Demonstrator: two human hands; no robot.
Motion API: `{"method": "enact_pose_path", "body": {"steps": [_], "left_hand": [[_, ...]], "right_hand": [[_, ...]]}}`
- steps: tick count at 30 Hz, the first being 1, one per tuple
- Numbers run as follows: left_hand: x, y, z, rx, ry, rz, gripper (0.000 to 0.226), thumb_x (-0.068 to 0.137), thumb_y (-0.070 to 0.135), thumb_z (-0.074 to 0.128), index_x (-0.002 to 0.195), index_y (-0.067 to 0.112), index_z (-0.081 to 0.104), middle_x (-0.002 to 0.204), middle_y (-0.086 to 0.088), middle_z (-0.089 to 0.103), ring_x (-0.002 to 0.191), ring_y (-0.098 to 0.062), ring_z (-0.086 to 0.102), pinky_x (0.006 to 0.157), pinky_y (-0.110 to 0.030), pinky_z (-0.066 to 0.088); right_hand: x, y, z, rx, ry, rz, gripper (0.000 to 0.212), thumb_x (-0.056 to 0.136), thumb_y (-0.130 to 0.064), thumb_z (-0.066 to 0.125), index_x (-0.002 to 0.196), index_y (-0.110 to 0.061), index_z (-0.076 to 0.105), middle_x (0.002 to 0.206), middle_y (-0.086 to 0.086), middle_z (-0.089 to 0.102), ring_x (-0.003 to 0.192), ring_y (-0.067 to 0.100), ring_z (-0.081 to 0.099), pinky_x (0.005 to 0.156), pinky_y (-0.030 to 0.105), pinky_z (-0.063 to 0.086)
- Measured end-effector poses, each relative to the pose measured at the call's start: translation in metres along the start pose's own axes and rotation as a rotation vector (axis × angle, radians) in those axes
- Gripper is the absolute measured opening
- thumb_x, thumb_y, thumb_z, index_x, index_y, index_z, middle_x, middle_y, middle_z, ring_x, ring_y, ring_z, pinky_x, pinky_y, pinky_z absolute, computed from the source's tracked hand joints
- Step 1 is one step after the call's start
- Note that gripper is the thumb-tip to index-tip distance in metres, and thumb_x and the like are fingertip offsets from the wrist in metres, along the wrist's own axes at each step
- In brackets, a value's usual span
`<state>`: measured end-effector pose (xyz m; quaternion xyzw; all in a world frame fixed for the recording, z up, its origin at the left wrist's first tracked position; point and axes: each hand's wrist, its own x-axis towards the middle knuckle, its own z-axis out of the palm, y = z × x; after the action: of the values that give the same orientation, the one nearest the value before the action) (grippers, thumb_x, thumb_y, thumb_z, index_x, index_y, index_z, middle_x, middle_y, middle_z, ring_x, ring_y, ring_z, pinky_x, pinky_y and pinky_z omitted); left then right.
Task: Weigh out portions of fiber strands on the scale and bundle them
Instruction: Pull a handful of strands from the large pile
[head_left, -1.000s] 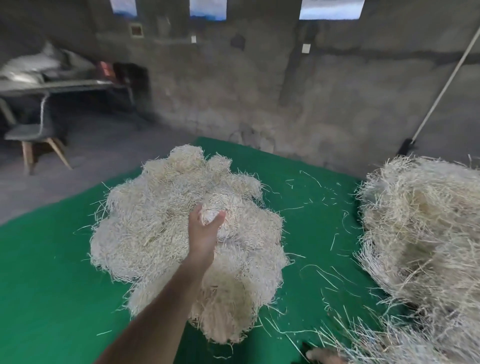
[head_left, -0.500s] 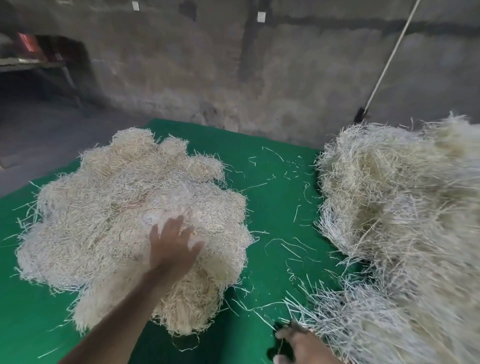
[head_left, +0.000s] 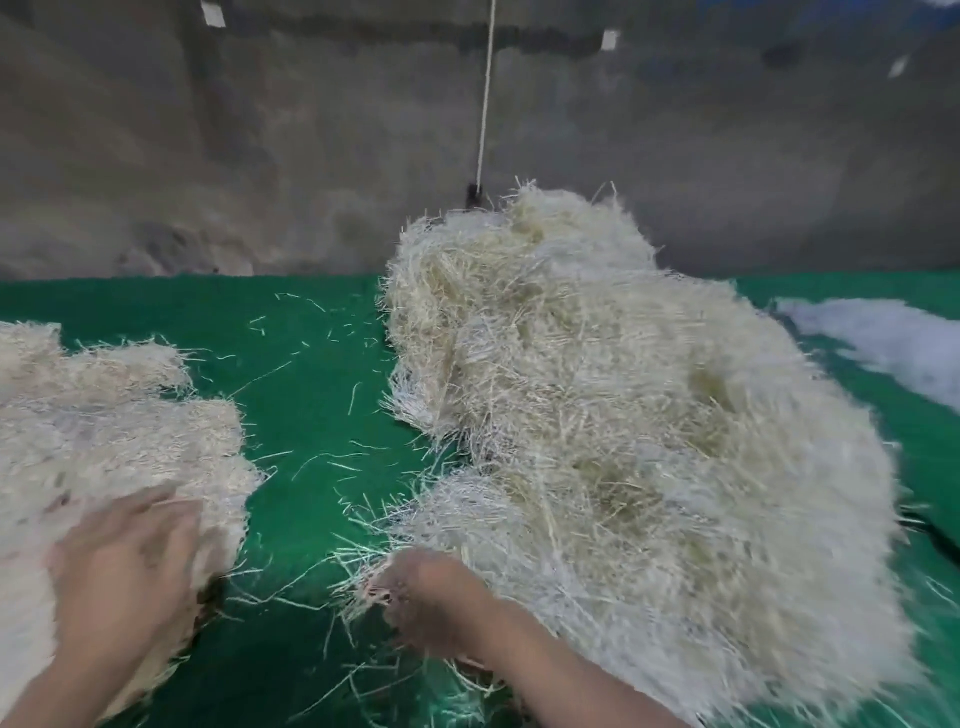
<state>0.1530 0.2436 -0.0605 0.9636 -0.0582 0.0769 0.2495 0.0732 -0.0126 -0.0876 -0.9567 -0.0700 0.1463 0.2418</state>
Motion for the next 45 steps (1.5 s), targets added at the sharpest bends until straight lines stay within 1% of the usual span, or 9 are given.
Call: {"method": "enact_pose_path", "body": {"steps": [3,7,12,19,24,30,34,40,45], "left_hand": [[-0.042,0.071,0.020,-0.241,0.123,0.044,0.013,0.088,0.021,0.063,0.095,0.015,0.072,0.105,-0.007,0.068,0.081,0.004,0.058,0.076,0.008,0.034],[-0.073,0.140,0.039,-0.369,0.015,0.064,0.014,0.086,0.015,0.063,0.092,0.026,0.069,0.065,0.015,0.064,0.037,0.000,0.039,0.036,-0.014,0.030],[-0.090,0.217,0.063,-0.485,-0.039,0.105,0.021,0.086,0.023,0.063,0.079,0.043,0.061,0.079,0.009,0.068,0.038,-0.003,0.046,0.038,-0.017,0.037],[-0.096,0.302,0.093,-0.462,-0.068,0.138,0.016,0.087,0.016,0.061,0.101,0.016,0.069,0.102,0.004,0.067,0.051,0.002,0.051,0.043,-0.009,0.042],[-0.099,0.350,0.097,-0.559,-0.086,0.141,0.011,0.087,0.015,0.062,0.090,0.024,0.068,0.079,0.016,0.065,0.050,0.009,0.054,0.049,-0.012,0.044],[-0.106,0.391,0.108,-0.688,-0.143,0.096,0.017,0.087,0.013,0.062,0.079,0.027,0.067,0.083,0.008,0.070,0.083,-0.006,0.064,0.069,-0.016,0.048],[-0.094,0.413,0.104,-1.141,-0.245,-0.147,0.018,0.081,0.019,0.064,0.097,0.013,0.066,0.096,-0.007,0.068,0.085,-0.014,0.064,0.070,-0.022,0.053],[-0.051,0.424,0.088,-1.531,-0.559,-0.366,0.040,0.082,0.042,0.060,0.084,0.005,0.074,0.093,-0.020,0.071,0.092,-0.031,0.068,0.088,-0.049,0.047],[-0.034,0.416,0.088,-1.320,-0.280,-0.487,0.022,0.078,0.008,0.062,0.100,0.005,0.061,0.105,-0.022,0.064,0.089,-0.030,0.064,0.086,-0.045,0.049]], "right_hand": [[-0.028,0.028,-0.015,-0.035,0.134,-0.038,0.028,0.090,-0.014,0.048,0.117,-0.009,0.055,0.124,0.011,0.054,0.113,0.024,0.051,0.099,0.044,0.046],[-0.068,0.079,-0.044,-0.113,0.238,0.008,0.031,0.090,-0.015,0.052,0.121,-0.016,0.056,0.123,0.008,0.057,0.112,0.023,0.052,0.105,0.039,0.040],[-0.118,0.134,-0.084,0.056,0.296,0.081,0.028,0.092,-0.016,0.053,0.119,-0.016,0.061,0.125,0.004,0.059,0.115,0.018,0.054,0.105,0.036,0.041],[-0.176,0.159,-0.168,0.293,0.703,-0.051,0.028,0.089,-0.013,0.061,0.116,-0.019,0.063,0.122,-0.002,0.062,0.113,0.011,0.056,0.103,0.030,0.042],[-0.178,0.222,-0.204,-0.008,0.613,0.441,0.064,0.081,-0.029,0.068,0.137,-0.026,0.039,0.142,0.009,0.036,0.131,0.027,0.032,0.109,0.045,0.032],[-0.153,0.255,-0.182,0.524,0.608,0.554,0.077,0.086,-0.053,0.056,0.147,-0.023,0.019,0.149,0.012,0.030,0.133,0.031,0.036,0.105,0.046,0.036],[-0.137,0.227,-0.195,0.604,0.833,0.262,0.017,0.089,-0.010,0.055,0.084,-0.025,0.052,0.081,-0.006,0.054,0.060,0.005,0.049,0.052,0.021,0.044],[-0.128,0.158,-0.191,0.326,0.622,-0.279,0.023,0.086,-0.013,0.056,0.077,-0.033,0.048,0.075,-0.014,0.046,0.071,0.007,0.043,0.068,0.027,0.035],[-0.138,0.179,-0.193,0.363,0.655,-0.279,0.030,0.080,-0.033,0.063,0.101,-0.040,0.042,0.106,-0.020,0.047,0.096,0.000,0.047,0.091,0.030,0.045]]}}
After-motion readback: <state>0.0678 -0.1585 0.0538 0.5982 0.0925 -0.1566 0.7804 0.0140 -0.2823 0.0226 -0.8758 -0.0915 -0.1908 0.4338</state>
